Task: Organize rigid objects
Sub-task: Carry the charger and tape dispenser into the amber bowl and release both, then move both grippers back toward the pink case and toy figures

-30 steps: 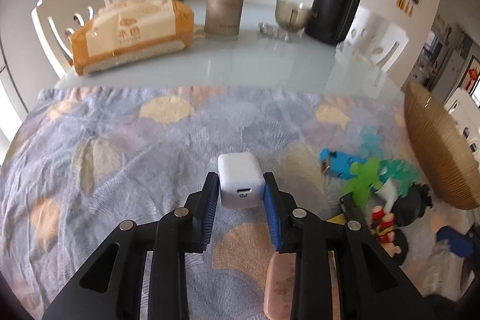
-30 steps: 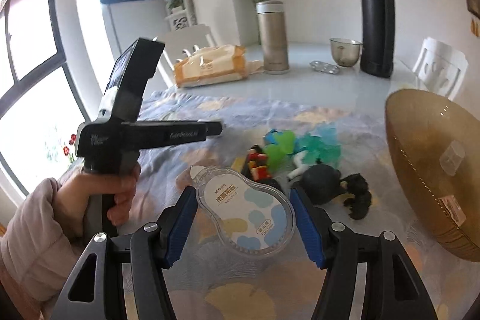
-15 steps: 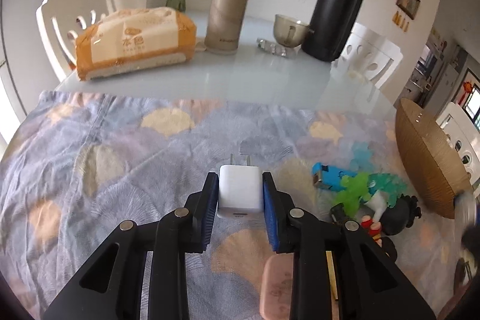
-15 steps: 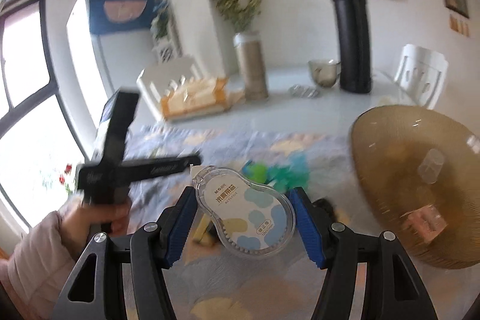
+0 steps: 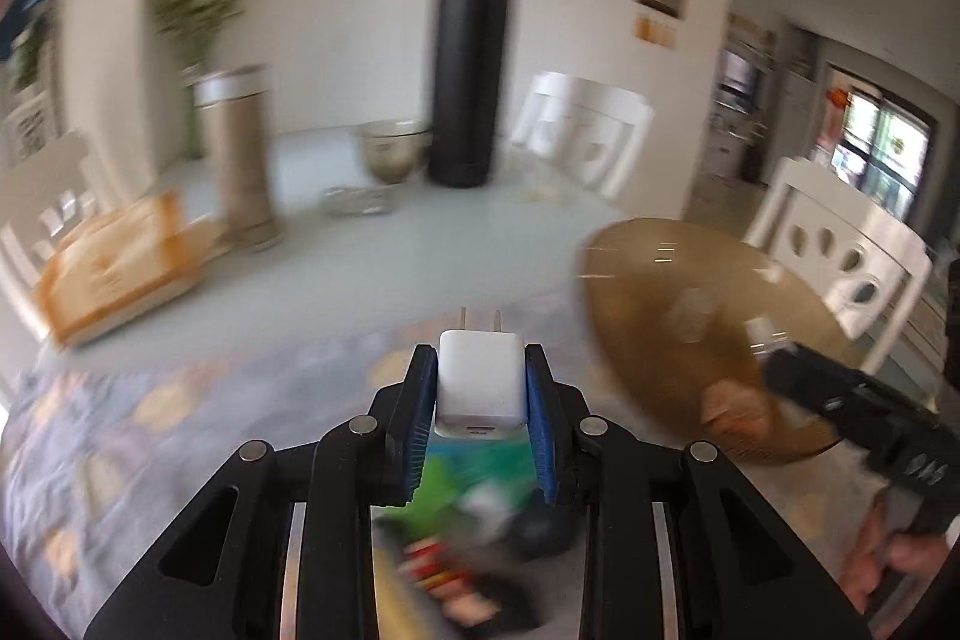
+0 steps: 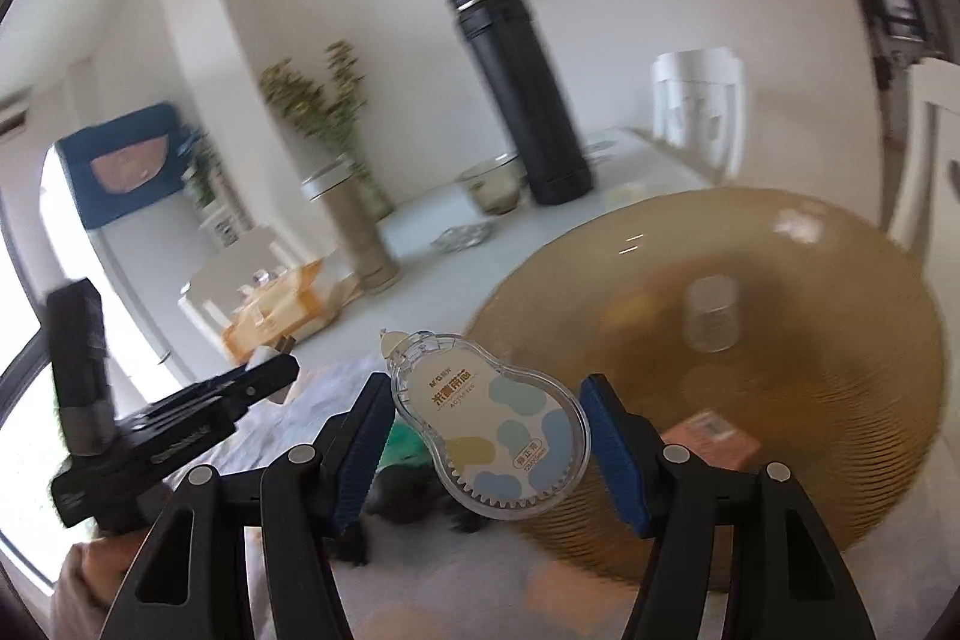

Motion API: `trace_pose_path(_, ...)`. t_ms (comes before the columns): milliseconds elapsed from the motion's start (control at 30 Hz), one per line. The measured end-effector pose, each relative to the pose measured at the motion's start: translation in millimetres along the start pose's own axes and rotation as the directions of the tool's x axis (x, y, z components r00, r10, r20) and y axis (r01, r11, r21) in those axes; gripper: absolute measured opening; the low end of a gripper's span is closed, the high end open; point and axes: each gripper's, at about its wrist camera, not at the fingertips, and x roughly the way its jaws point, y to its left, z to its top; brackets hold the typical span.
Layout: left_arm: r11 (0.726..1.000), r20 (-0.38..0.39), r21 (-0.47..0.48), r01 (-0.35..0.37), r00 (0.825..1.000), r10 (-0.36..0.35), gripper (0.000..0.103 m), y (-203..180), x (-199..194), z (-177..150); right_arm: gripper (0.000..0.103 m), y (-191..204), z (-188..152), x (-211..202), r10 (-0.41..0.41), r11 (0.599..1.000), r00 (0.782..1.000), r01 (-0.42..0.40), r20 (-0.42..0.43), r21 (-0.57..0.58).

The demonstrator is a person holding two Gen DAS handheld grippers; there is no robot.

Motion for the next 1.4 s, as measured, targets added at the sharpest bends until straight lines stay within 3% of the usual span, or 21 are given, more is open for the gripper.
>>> trace_pose_path(133,0.993,-0.046,-0.013,0.114,0.992,-0.114,0.025,-31.9,31.0,15.0,0.063,-18.3,4.2,-3.9,-0.124,0.992,0.992,0.124,0.025,-0.004)
trace_pose_path(200,0.994,-0.066,0.002,0.112,0.992,-0.111,0.025,-44.2,43.4,18.1,0.063,-25.7,6.5,-2.3,-0.168,0.986,0.986,0.168,0.02,-0.005)
trace_pose_path(333,0.992,-0.096,0.007,0.13,0.987,-0.128,0.026,-56.7,58.0,16.0,0.063,-38.4,7.6,-0.9,-0.16,0.986,0.987,0.16,0.005,0.04)
trace_pose_path(400,0.993,-0.108,0.003,0.116,0.987,-0.116,0.054,-59.0,58.4,14.5,0.07,-39.7,9.0,-0.1,-0.171,0.985,0.985,0.171,-0.005,0.036)
trace_pose_path(467,0.996,-0.108,-0.006,0.092,0.99,-0.092,0.089,-57.1,57.6,14.6,0.092,-36.5,10.3,-2.5,-0.173,0.985,0.985,0.172,0.013,0.031)
trace_pose_path(500,0.997,-0.1,-0.016,0.082,0.992,-0.083,0.103,-53.1,54.6,15.7,0.094,-35.6,10.7,-6.6,-0.197,0.98,0.98,0.196,0.033,0.034)
trace_pose_path(567,0.994,-0.074,-0.049,0.095,0.992,-0.098,0.102,-41.2,46.0,17.3,0.103,-35.2,11.2,-12.5,-0.187,0.982,0.981,0.185,0.053,0.037)
trace_pose_path(700,0.992,-0.083,-0.09,0.087,0.992,-0.095,0.102,-21.1,35.3,18.7,0.103,-36.4,11.4,-11.7,-0.138,0.988,0.99,0.135,0.041,0.069)
trace_pose_path(1033,0.984,-0.119,-0.163,-0.07,0.992,0.051,0.102,51.4,-1.8,0.0,0.103,-6.3,7.4,-4.6,-0.069,0.998,0.997,0.069,0.019,0.005)
trace_pose_path(1233,0.959,-0.185,-0.229,-0.166,0.975,0.124,0.102,95.2,-20.4,-27.0,0.103,31.7,-0.1,-3.5,-0.008,0.996,1.0,0.01,0.023,-0.086)
trace_pose_path(1400,0.94,-0.244,-0.262,-0.22,0.957,0.156,0.102,118.5,-29.3,-56.9,0.103,69.9,-18.3,15.4,0.134,0.977,0.987,-0.147,-0.09,-0.154)
